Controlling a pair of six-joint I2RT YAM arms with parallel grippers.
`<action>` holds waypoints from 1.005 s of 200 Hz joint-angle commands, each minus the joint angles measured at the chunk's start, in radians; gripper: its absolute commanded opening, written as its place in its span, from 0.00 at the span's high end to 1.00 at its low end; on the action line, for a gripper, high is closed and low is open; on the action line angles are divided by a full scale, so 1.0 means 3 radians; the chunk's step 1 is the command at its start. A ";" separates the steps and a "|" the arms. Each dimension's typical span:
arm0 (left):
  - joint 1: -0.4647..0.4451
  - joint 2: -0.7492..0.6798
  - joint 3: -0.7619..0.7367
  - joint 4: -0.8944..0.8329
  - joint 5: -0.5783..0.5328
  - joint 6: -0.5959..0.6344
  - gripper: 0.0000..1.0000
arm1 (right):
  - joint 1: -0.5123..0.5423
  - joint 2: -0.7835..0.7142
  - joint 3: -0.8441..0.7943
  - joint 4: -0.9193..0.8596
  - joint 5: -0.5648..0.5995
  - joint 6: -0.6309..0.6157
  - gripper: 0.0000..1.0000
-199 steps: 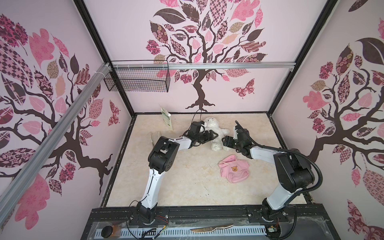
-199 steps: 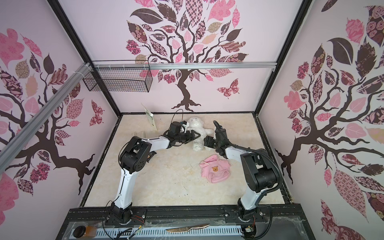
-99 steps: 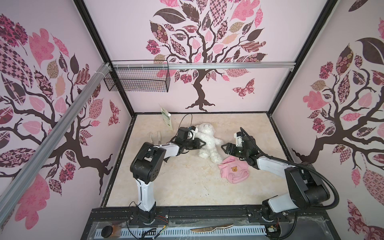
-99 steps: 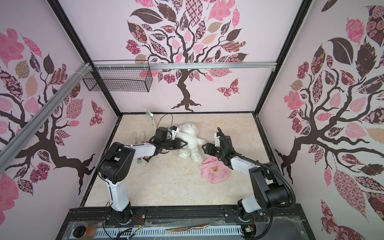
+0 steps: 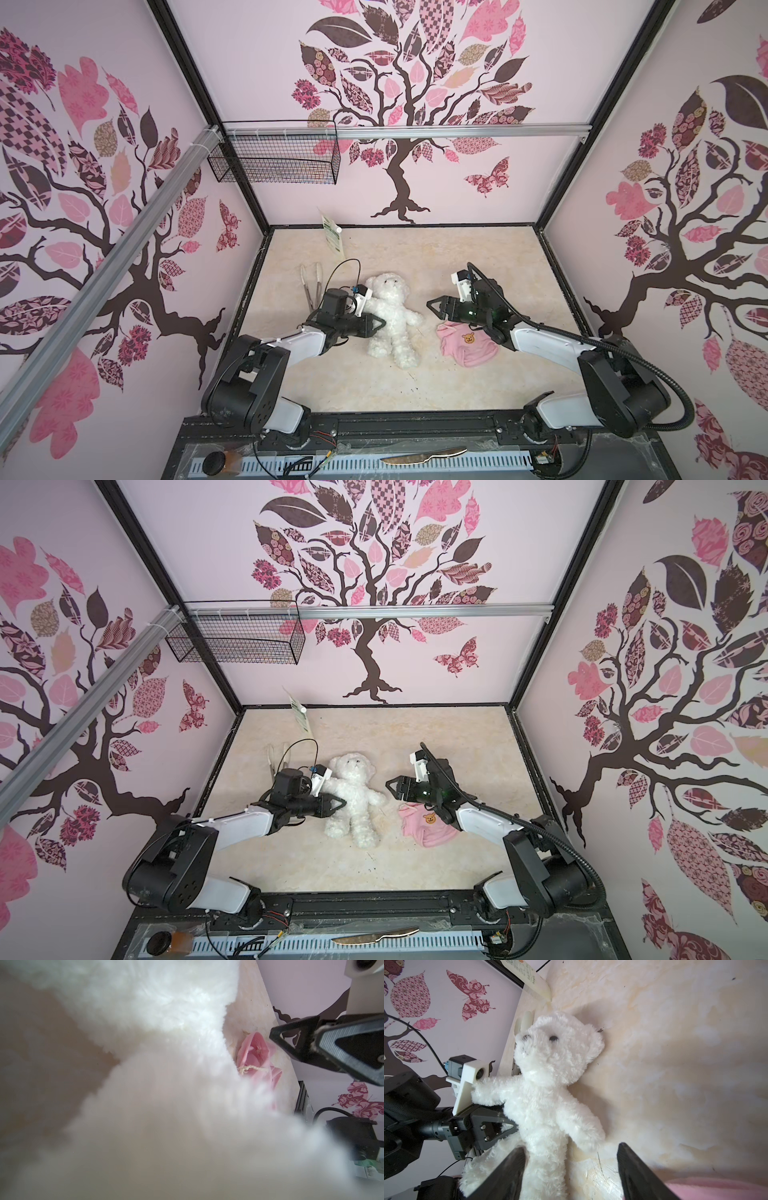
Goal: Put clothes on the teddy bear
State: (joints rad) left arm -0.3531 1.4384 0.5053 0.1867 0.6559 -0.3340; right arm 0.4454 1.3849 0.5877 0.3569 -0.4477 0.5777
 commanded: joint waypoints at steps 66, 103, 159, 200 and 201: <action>0.0133 -0.0032 0.0033 0.0029 -0.0411 0.0362 0.84 | -0.0002 -0.0047 -0.0001 -0.0094 -0.0182 -0.0187 0.27; 0.0139 -0.0252 -0.0108 0.0289 -0.0125 0.0451 0.83 | -0.0004 -0.0061 -0.0018 -0.0157 -0.0153 -0.0251 0.27; 0.0134 -0.1226 -0.0681 0.0970 -0.0182 0.0528 0.87 | -0.0003 -0.0327 0.0061 -0.0320 -0.0048 -0.0352 0.26; 0.0129 -0.1733 -0.0889 0.0975 -0.0394 0.0617 0.88 | -0.0002 -0.0467 0.0046 -0.0345 -0.0025 -0.0351 0.26; 0.0129 -0.1742 -0.0890 0.0971 -0.0396 0.0620 0.88 | 0.0000 -0.0469 0.0046 -0.0350 -0.0026 -0.0352 0.26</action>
State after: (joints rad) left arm -0.3138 0.9764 0.2691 0.4183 0.5831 -0.1856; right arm 0.4438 1.2839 0.5785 0.2722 -0.4652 0.4896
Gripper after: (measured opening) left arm 0.142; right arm 0.739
